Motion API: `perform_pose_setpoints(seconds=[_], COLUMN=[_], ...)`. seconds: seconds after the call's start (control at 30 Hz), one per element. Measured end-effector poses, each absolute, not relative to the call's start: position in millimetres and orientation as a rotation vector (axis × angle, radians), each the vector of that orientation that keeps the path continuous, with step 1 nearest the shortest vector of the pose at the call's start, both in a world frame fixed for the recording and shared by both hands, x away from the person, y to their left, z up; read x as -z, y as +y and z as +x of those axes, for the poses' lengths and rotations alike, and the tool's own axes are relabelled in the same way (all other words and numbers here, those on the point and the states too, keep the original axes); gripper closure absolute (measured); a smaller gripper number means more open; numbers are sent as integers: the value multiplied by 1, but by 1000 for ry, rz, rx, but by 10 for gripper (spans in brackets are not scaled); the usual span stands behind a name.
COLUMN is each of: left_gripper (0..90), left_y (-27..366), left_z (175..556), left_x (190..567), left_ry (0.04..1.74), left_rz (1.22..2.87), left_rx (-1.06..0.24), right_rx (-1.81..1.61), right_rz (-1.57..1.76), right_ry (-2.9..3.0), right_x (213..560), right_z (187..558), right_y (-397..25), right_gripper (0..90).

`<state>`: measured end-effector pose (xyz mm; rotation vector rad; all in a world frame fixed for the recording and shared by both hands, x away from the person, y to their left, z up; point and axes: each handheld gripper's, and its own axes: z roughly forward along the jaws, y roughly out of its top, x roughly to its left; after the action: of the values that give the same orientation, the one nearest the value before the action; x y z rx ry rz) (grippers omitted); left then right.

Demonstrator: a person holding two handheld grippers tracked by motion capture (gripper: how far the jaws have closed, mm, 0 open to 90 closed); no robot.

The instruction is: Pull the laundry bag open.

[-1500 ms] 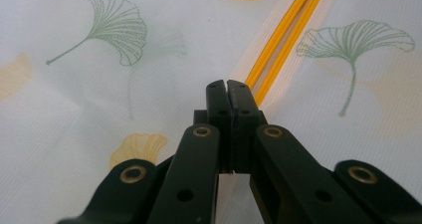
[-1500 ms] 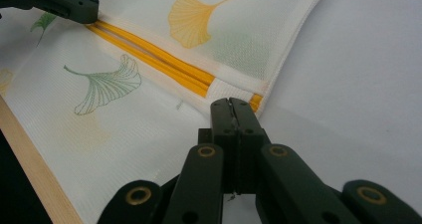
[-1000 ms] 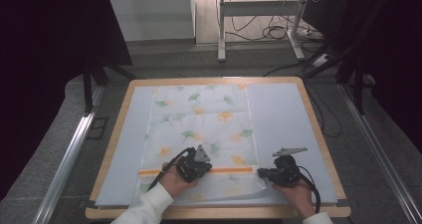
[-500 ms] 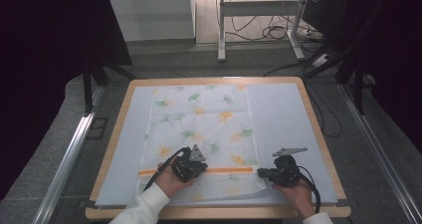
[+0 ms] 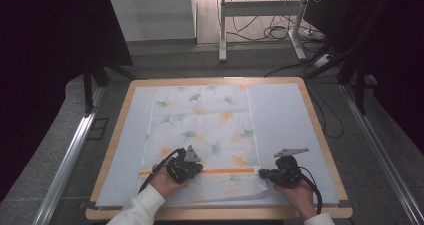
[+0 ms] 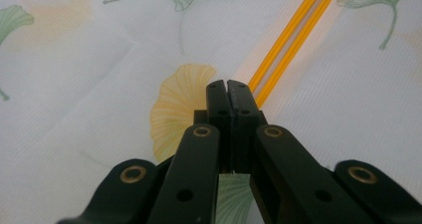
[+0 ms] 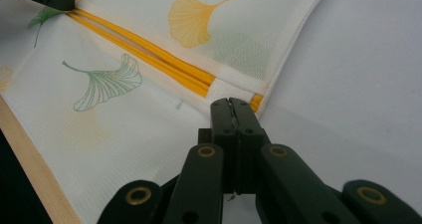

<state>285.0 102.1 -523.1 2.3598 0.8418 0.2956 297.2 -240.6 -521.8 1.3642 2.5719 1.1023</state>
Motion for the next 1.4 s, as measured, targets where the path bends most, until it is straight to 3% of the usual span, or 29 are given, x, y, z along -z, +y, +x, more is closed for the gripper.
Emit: perform_pose_setpoints(seconds=[1.4], left_gripper=[900], left_y=[145], left_z=[278], left_x=[524], left_ry=[937], left_rz=[2346], left_rx=[-327], right_rx=[-1100], right_rz=[1352], right_ry=[2570], right_x=[522], right_z=[297], right_y=[-240], right_gripper=[893])
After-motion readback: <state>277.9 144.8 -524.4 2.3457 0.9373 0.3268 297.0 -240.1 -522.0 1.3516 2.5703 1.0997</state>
